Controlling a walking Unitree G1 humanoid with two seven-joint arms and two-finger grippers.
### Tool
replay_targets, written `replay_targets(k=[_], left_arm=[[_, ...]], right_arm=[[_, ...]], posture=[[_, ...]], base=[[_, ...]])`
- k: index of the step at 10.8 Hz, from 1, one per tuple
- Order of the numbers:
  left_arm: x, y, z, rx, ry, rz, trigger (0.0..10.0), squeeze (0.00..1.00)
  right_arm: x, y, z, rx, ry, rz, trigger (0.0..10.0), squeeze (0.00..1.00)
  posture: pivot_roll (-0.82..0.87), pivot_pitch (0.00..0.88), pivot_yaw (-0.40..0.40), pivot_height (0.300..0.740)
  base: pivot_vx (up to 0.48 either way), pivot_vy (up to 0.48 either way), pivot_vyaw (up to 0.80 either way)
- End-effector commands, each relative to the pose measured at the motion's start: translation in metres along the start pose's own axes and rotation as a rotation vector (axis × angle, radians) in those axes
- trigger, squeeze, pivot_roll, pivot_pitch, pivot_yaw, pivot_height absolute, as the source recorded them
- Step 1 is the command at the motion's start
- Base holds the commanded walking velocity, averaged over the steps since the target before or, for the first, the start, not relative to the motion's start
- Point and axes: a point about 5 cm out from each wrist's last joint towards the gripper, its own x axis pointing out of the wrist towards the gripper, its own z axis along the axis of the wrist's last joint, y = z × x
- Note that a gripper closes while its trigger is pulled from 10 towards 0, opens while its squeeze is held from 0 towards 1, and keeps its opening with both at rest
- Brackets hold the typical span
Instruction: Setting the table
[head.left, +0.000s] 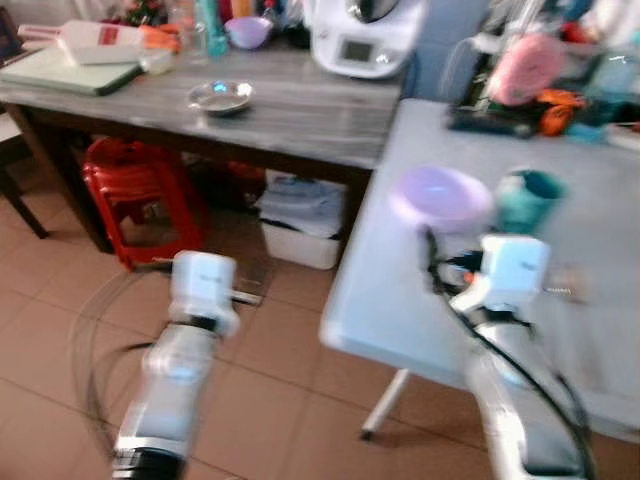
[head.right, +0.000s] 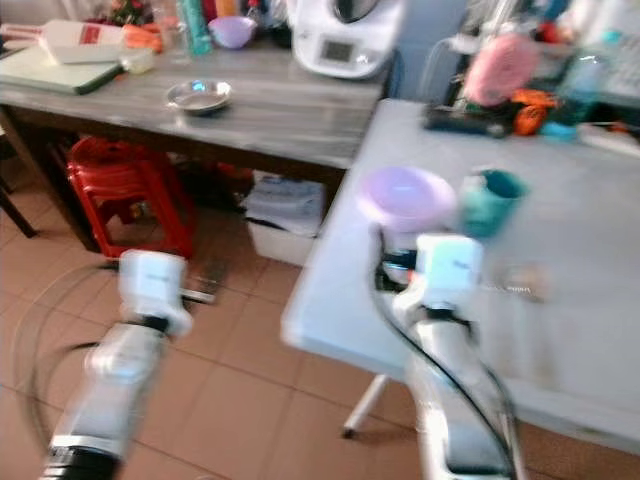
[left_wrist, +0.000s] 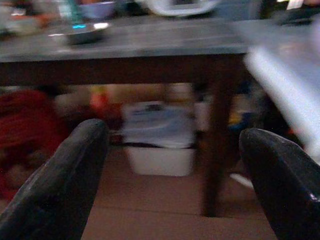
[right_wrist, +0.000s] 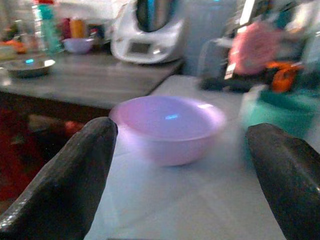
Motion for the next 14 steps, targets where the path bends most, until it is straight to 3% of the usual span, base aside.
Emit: replay_targets(k=[1,10,14], left_arm=[[-0.002,0.01,0.002,0.016,-0.005,0.022,10.0,0.0],[-0.005,-0.003,0.012,-0.088,-0.084,-0.132,10.0,0.0],[-0.004,-0.005,0.013,-0.099,-0.087,-0.149,10.0,0.0]], right_arm=[[0.001,0.006,0.003,0.009,-0.011,0.017,10.0,0.0],[0.001,0.008,0.004,0.002,-0.017,0.031,10.0,0.0],[0.001,0.011,0.005,-0.021,-0.024,0.054,10.0,0.0]], posture=[[0.06,0.08,-0.019,0.74],[0.05,0.083,-0.02,0.74],[0.05,0.084,-0.02,0.74]], base=[[0.0,-0.345,0.0],[0.0,-0.034,-0.12],[0.256,0.0,0.21]])
